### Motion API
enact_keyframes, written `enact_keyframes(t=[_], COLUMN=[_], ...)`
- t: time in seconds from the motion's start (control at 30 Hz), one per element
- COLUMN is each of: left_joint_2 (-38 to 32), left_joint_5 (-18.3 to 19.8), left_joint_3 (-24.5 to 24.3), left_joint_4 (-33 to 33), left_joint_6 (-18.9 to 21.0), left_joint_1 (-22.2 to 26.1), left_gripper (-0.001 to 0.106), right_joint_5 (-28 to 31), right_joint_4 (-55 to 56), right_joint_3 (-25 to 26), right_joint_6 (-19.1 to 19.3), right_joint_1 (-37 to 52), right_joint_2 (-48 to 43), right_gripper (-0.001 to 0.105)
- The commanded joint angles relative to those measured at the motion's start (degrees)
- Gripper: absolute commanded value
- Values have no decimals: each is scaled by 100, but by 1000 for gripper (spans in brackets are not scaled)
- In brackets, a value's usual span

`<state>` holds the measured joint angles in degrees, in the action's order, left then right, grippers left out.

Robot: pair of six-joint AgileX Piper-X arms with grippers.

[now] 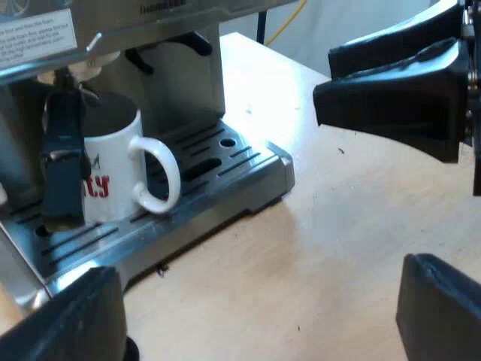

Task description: Place mug into machine

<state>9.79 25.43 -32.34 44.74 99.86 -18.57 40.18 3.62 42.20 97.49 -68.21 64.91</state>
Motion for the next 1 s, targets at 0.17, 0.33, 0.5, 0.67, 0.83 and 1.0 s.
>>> enact_keyframes(t=[0.17,0.33,0.5,0.67,0.83,1.0], left_joint_2=[-26,12,427,941,1353,1605], left_joint_5=[1,-162,-188,-164,-150,5], left_joint_3=[-59,-59,-59,-59,-59,-59], left_joint_4=[-470,-666,-1004,-1494,-1872,-2090], left_joint_6=[60,60,60,60,60,60], left_joint_1=[11,11,11,11,11,11], left_gripper=[85,85,85,85,85,85], right_joint_5=[-62,-271,-818,-1381,-1686,-1933], right_joint_4=[-2,8,8,8,8,1], right_joint_3=[101,268,560,838,1208,1647], right_joint_6=[179,192,192,478,661,675], right_joint_1=[3,177,713,1153,1391,1548], right_joint_2=[-60,-37,59,346,776,1227], right_gripper=[0,0,0,0,0,0])
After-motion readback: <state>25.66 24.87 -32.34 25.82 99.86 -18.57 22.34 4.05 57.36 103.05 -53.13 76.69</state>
